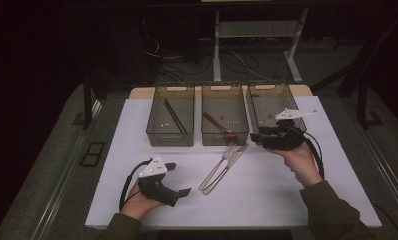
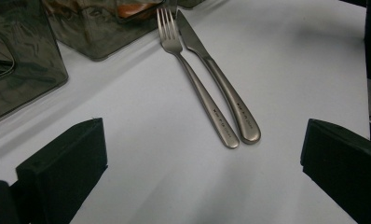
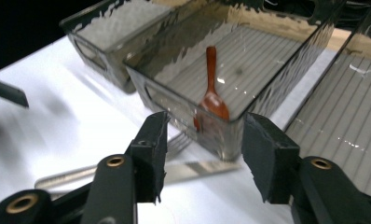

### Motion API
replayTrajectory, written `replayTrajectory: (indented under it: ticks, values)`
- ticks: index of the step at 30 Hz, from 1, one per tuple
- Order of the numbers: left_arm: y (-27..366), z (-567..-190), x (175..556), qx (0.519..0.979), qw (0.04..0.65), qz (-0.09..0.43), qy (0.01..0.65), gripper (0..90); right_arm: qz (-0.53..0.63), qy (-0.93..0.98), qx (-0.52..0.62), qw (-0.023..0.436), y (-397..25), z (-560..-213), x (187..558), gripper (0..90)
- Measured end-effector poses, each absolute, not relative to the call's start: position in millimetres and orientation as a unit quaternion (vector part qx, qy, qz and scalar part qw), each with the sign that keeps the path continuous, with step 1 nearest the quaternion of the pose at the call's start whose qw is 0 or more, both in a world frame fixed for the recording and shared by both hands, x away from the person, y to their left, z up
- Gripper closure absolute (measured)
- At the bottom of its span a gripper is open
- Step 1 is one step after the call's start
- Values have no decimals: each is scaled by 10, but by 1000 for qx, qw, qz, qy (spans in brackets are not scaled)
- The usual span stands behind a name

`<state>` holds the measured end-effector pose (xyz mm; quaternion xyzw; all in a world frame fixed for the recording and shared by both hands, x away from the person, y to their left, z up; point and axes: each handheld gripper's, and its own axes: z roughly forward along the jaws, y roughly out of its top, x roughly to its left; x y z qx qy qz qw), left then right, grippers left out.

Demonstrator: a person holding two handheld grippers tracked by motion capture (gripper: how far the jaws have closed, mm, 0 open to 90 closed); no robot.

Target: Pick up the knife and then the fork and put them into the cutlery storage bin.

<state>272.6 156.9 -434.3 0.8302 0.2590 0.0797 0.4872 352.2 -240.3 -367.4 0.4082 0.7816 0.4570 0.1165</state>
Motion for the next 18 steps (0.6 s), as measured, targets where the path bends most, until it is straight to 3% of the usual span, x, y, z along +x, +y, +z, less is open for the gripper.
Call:
replayTrajectory:
  ticks: [18]
  values:
    - [1582,-4332,2718,828,490,83,260,0,425,819,377,85,-2263,-3991,3439,755]
